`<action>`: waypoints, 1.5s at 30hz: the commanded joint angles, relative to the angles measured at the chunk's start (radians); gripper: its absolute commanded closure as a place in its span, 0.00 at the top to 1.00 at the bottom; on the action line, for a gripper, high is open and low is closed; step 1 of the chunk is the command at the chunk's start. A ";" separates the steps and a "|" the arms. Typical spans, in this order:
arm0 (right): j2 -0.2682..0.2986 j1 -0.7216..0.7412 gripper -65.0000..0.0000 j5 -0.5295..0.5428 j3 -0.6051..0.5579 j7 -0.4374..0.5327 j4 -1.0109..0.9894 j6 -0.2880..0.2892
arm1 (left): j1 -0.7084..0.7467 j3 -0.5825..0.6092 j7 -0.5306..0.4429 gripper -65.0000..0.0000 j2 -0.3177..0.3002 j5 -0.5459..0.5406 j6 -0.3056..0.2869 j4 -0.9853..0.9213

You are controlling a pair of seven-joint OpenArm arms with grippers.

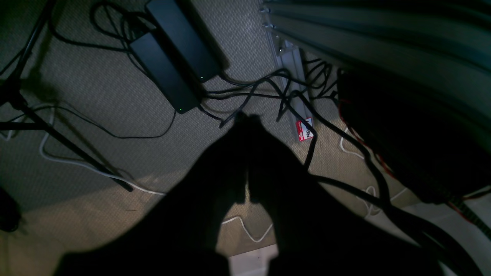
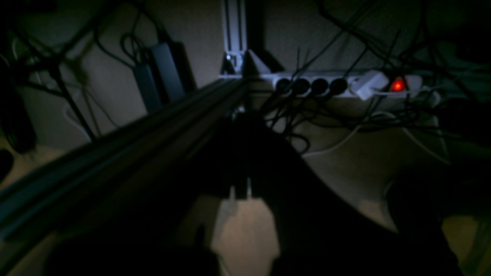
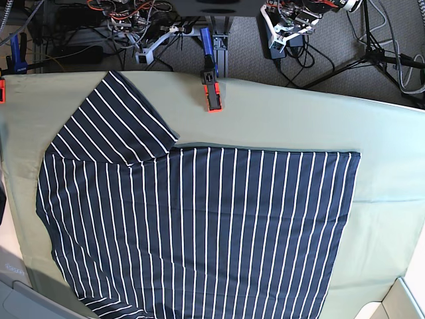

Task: Fold the T-shirt properly

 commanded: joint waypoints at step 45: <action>0.264 -0.523 0.00 0.360 -0.353 -0.086 0.687 0.067 | 0.409 -0.022 -0.033 0.00 -0.195 -0.233 -0.160 0.605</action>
